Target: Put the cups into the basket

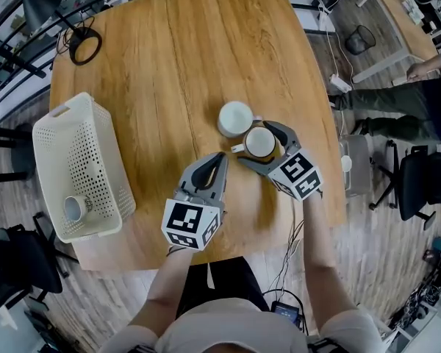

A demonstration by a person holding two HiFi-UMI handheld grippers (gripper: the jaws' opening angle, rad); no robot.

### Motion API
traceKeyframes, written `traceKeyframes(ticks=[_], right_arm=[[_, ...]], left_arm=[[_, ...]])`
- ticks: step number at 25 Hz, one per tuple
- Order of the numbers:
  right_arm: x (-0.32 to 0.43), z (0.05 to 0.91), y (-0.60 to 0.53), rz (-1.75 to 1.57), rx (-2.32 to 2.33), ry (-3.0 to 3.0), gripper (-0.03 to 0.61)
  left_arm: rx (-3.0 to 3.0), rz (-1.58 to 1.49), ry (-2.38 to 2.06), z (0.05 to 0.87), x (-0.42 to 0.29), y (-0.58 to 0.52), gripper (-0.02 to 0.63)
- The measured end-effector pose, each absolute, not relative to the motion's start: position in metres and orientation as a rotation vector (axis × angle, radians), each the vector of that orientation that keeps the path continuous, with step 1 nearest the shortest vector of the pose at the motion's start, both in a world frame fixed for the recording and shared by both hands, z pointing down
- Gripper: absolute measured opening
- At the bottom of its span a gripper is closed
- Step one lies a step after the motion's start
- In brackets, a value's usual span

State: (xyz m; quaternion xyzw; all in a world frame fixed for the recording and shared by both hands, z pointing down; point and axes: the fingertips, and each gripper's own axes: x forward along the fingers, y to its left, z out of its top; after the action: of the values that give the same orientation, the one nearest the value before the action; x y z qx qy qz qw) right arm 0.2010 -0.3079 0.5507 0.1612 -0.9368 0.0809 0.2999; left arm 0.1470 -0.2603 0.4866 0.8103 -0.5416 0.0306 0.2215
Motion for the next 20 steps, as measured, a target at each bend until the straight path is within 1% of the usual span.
traceKeyframes(ticks=[9,12,20], right_arm=[[0.201,0.556,-0.312,0.111,0.428,-2.413,0.433],[0.201,0.561,-0.313,0.077,0.447,-2.383,0.422],[0.2,0.561,-0.315,0.095,0.506,-2.375,0.419]], left_arm=[[2.213,0.071,-1.504,0.489,0.141,-0.261,0.009],[2.21,0.071,-1.505,0.49,0.139,-0.26,0.009],[2.208,0.065,-1.507,0.49,0.134,-0.258,0.009]])
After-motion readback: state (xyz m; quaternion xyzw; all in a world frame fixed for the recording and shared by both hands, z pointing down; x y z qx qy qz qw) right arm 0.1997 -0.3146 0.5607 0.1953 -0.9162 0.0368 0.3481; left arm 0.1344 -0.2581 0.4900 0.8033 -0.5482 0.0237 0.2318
